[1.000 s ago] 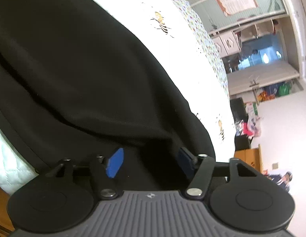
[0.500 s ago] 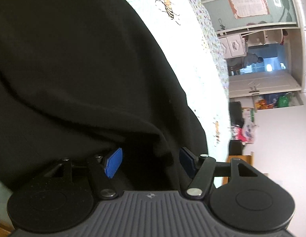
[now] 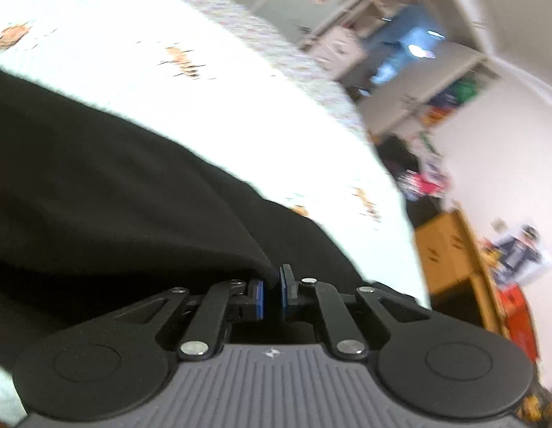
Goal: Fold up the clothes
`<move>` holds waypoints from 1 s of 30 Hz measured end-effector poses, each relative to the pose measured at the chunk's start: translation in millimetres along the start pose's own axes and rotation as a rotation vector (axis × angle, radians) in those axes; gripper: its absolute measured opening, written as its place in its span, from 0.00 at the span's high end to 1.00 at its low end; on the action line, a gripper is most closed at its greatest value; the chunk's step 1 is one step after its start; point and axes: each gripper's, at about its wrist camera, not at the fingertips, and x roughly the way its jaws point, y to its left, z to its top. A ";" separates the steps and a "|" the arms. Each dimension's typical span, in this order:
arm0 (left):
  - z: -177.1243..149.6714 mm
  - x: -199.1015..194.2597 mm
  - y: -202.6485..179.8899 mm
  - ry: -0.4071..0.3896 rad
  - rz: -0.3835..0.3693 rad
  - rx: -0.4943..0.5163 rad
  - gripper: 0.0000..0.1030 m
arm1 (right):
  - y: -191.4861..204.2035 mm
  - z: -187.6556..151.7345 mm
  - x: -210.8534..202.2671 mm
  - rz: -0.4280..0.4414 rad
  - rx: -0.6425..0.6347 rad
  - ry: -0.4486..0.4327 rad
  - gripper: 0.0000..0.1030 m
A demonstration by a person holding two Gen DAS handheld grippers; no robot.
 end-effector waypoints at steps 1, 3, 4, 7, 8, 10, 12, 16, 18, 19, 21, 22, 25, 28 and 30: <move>-3.8 -8.8 -0.5 0.021 -0.011 0.025 0.93 | -0.4 0.4 -2.4 0.006 0.003 0.001 0.87; -17.0 -10.2 12.3 0.095 0.014 0.014 0.93 | -1.3 1.1 -7.3 0.019 0.008 0.004 0.87; -23.5 -10.2 18.7 0.131 0.027 0.009 0.92 | -1.7 1.5 -9.7 0.025 0.011 0.006 0.87; -41.3 10.1 35.9 0.203 0.089 -0.018 0.93 | -3.9 0.3 -11.6 -0.045 -0.033 0.017 0.82; -47.2 16.9 41.6 0.227 0.110 -0.027 0.93 | -2.3 -1.6 -12.5 -0.099 -0.066 0.009 0.73; -51.2 21.8 43.1 0.238 0.124 -0.020 0.93 | 13.8 -7.6 -22.0 -0.192 -0.171 -0.032 0.66; -41.3 14.9 34.6 0.216 0.102 0.007 0.93 | 46.2 -18.5 -38.5 -0.302 -0.340 -0.109 0.65; -38.1 3.0 28.0 0.180 0.057 0.000 0.93 | 118.2 -70.7 -43.8 -0.202 -0.863 -0.084 0.50; -36.6 3.5 23.8 0.173 0.037 -0.024 0.93 | 146.3 -110.4 -30.1 -0.073 -1.114 0.021 0.33; -35.9 3.7 21.7 0.169 0.028 -0.035 0.93 | 157.0 -131.5 -20.9 -0.024 -1.233 0.068 0.28; -33.2 2.8 18.0 0.162 0.010 -0.052 0.93 | 172.3 -178.8 3.9 0.032 -1.462 0.144 0.28; -31.6 1.6 16.5 0.158 0.003 -0.057 0.93 | 177.4 -200.2 15.8 0.065 -1.554 0.176 0.28; -34.5 -3.0 15.6 0.157 -0.009 -0.057 0.93 | 189.4 -251.4 47.1 0.147 -1.765 0.229 0.28; -36.8 -4.3 18.4 0.164 -0.017 -0.061 0.93 | 197.2 -276.1 70.3 0.209 -1.876 0.238 0.31; -37.9 -2.2 20.0 0.172 -0.023 -0.063 0.93 | 197.2 -285.6 84.2 0.175 -1.945 0.240 0.62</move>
